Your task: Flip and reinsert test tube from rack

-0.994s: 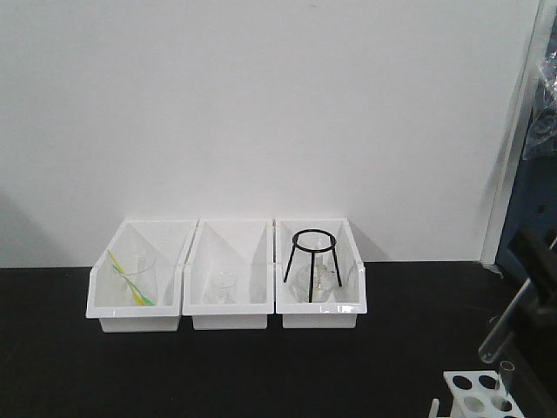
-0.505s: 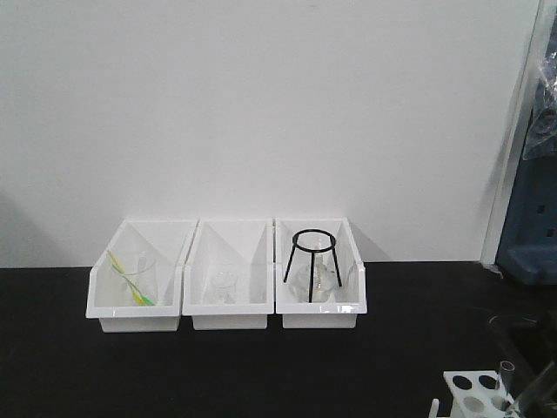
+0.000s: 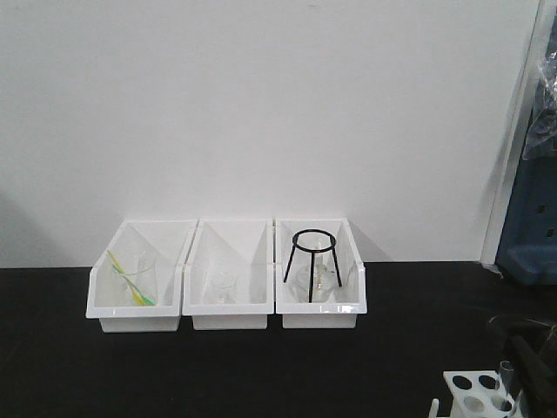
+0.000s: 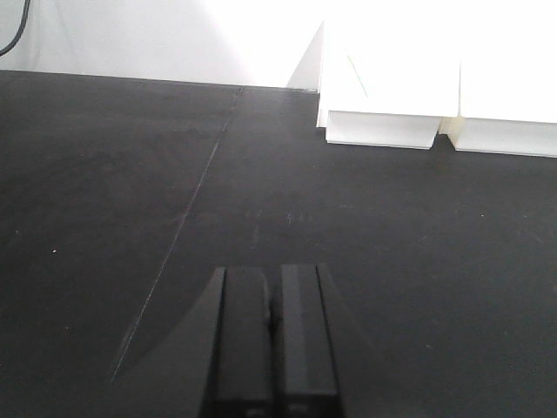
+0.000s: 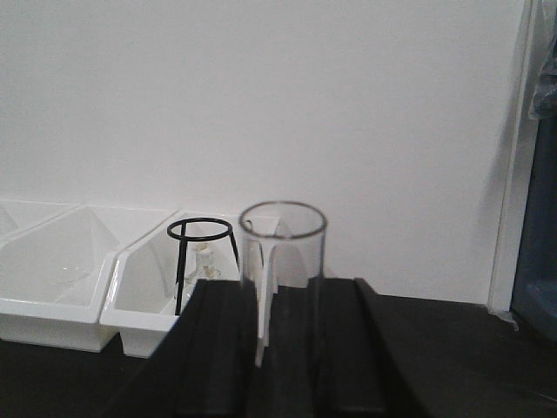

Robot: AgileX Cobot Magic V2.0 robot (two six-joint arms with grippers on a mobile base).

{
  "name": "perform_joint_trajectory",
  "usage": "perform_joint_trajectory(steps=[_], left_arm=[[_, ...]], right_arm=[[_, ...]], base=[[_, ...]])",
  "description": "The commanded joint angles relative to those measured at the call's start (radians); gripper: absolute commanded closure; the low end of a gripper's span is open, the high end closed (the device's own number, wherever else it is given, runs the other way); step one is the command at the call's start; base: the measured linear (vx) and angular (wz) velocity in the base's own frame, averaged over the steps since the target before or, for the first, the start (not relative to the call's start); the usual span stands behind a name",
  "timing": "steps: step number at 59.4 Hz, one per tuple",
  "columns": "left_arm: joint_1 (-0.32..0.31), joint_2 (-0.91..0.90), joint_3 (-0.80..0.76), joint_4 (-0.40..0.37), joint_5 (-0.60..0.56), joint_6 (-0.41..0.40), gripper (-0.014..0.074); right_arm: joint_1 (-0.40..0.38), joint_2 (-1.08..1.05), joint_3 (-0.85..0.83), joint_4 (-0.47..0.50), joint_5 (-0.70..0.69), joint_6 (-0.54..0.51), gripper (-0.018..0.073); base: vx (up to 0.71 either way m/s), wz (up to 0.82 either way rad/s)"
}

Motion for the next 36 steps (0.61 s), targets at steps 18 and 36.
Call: perform_joint_trajectory(steps=[18,36], left_arm=[[-0.008,-0.003,0.002,-0.004,-0.088,0.000,0.0603],[-0.008,-0.003,0.002,-0.004,-0.088,0.000,0.0603]], right_arm=[[-0.004,0.125,-0.025,-0.006,-0.233,0.006,0.0568],[-0.004,0.242,0.073,0.022,-0.433,0.004,0.0568]], base=[[0.00,0.00],[0.00,0.00]])
